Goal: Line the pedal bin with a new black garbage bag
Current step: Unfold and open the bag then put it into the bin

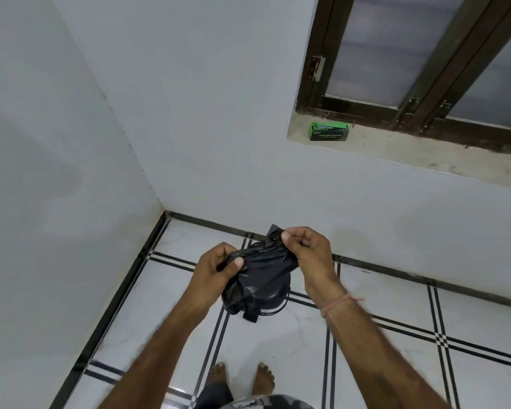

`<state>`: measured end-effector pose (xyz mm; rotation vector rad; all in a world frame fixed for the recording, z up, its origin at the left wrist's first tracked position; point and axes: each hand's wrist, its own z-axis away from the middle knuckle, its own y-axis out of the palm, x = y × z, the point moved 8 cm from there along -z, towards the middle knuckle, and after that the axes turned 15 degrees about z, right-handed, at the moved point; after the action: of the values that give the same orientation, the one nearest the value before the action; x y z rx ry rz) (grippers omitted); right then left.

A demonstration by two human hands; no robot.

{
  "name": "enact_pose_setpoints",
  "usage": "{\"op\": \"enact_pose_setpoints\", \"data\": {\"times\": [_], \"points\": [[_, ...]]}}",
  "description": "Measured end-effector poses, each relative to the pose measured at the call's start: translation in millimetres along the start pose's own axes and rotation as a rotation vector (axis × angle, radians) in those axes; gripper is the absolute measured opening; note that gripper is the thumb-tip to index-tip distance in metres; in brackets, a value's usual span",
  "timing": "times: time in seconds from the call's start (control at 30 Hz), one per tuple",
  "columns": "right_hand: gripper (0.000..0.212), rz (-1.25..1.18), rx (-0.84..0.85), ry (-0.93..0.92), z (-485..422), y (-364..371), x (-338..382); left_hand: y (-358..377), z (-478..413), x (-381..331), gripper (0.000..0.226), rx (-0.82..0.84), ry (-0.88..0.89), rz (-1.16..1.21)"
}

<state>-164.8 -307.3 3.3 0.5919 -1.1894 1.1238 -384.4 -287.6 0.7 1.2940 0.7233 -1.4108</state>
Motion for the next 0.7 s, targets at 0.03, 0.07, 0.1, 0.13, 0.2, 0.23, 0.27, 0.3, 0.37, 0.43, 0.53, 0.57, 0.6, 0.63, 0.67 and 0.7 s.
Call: {"op": "enact_pose_setpoints", "data": {"times": [0.03,0.07,0.1,0.13,0.2,0.23,0.27,0.3,0.37,0.43,0.53,0.57,0.6,0.63,0.67,0.7], "points": [[0.015,-0.003,0.008,-0.019,3.5,3.0,1.1,1.8,3.3,1.9,0.013,0.026,-0.041,0.009],[0.013,-0.006,0.031,-0.039,7.4,7.3,3.4,7.3,5.4,3.1,0.017,0.063,-0.092,0.020],[0.011,-0.004,0.065,-0.057,11.2,12.6,6.1,14.7,6.3,3.2,0.025,0.099,-0.137,0.027],[0.009,0.001,0.098,-0.071,14.9,18.3,9.2,21.2,5.5,1.3,0.031,0.121,-0.161,0.028],[0.008,0.005,0.119,-0.081,20.3,25.0,13.5,28.8,2.4,-6.2,0.027,0.103,-0.134,0.053],[0.009,-0.006,0.100,-0.077,21.9,25.8,14.6,28.2,1.8,-9.7,0.020,0.068,-0.106,0.076],[0.013,-0.023,0.067,-0.064,23.8,26.5,15.7,24.8,3.1,-14.1,0.017,0.026,-0.078,0.106],[0.018,-0.055,0.043,-0.036,25.5,26.0,15.3,20.5,4.1,-16.7,0.018,-0.020,-0.058,0.132],[0.033,-0.114,0.123,0.031,33.9,36.9,12.4,8.1,4.5,-14.8,0.019,-0.089,-0.024,0.146],[0.036,-0.123,0.281,0.067,46.2,54.9,9.1,3.0,5.7,-14.0,0.019,-0.103,-0.006,0.157],[0.025,-0.105,0.229,0.058,52.3,63.2,5.0,-4.6,6.9,-10.3,0.022,-0.107,-0.028,0.199],[0.023,-0.065,0.188,0.040,51.7,62.8,5.1,-6.6,7.4,-10.2,0.024,-0.105,-0.039,0.220],[0.021,-0.023,0.174,0.023,51.4,62.9,5.7,-7.7,6.9,-10.7,0.027,-0.102,-0.043,0.234],[0.021,0.007,0.178,0.010,51.4,63.8,6.3,-8.9,6.2,-12.4,0.029,-0.100,-0.040,0.238],[0.020,0.015,0.185,-0.002,51.7,65.0,7.3,-11.3,4.9,-13.6,0.031,-0.098,-0.036,0.241],[0.020,0.005,0.183,-0.007,51.7,64.9,8.4,-13.9,3.8,-15.0,0.033,-0.101,-0.038,0.246]]}}
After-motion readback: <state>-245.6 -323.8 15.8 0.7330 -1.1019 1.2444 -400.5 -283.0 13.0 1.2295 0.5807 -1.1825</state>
